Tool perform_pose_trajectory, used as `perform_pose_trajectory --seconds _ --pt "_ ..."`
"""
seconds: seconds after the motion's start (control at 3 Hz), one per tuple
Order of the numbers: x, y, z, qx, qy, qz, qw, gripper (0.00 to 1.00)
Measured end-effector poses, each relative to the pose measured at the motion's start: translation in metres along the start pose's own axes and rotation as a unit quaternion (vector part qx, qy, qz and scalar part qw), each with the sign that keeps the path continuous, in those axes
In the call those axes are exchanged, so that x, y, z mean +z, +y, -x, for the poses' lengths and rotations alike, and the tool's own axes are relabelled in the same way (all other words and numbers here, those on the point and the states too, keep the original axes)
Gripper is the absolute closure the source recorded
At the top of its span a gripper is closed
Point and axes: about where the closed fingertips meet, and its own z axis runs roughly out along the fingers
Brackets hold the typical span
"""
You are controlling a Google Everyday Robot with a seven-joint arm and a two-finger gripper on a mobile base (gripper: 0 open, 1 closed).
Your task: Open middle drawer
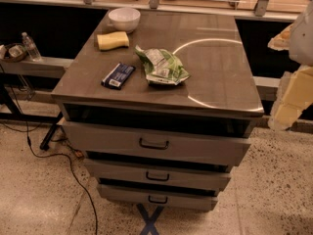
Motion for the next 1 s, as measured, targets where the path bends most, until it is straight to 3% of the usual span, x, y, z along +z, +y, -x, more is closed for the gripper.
perform_pose_trajectory --seconds 0.33,0.67,1.0 --pt "0.004 0.001 -0.002 0.004 -0.002 0.0 1.0 0.0" --pt "0.041 0.017 -0.019 0.033 -0.024 0.005 0.9991 0.0" --pt "0.074 0.037 -0.034 0.038 -0.039 0.011 0.9984 0.0"
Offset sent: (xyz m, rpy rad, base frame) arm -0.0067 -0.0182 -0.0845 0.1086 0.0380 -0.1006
